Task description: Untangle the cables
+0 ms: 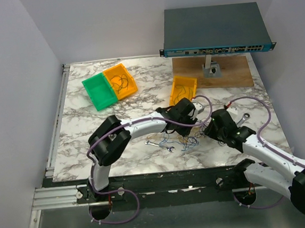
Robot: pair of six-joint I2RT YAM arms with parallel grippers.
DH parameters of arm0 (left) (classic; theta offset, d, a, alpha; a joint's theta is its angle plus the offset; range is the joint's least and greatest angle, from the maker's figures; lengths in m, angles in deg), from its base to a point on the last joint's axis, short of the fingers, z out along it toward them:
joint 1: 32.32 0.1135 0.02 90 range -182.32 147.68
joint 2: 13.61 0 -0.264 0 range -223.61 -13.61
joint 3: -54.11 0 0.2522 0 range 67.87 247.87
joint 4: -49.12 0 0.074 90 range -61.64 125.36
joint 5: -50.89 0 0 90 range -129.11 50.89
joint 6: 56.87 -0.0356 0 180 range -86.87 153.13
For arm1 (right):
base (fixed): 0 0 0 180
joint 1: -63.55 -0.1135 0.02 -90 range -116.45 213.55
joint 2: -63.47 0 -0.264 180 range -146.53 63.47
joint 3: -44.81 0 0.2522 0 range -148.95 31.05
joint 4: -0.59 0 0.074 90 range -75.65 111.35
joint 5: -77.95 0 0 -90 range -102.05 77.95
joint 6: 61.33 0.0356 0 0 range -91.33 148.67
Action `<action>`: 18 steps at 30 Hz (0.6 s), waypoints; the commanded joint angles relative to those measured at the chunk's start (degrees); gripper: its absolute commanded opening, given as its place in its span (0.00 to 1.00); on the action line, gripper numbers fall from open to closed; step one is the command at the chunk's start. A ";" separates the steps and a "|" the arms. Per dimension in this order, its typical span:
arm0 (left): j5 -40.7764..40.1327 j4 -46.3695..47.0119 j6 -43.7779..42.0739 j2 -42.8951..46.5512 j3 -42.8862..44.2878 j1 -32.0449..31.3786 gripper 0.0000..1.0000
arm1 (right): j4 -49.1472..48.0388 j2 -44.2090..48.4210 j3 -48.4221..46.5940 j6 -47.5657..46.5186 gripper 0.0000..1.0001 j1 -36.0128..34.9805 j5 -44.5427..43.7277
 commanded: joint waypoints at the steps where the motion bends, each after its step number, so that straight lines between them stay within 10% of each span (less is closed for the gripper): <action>1: 4.05 -0.57 1.56 -0.40 0.96 2.34 0.10 | -1.66 0.75 1.18 1.31 0.29 0.20 -1.26; 18: -5.92 16.99 12.38 38.76 -27.51 11.47 0.00 | 17.13 18.32 -2.01 17.98 0.05 0.28 -20.52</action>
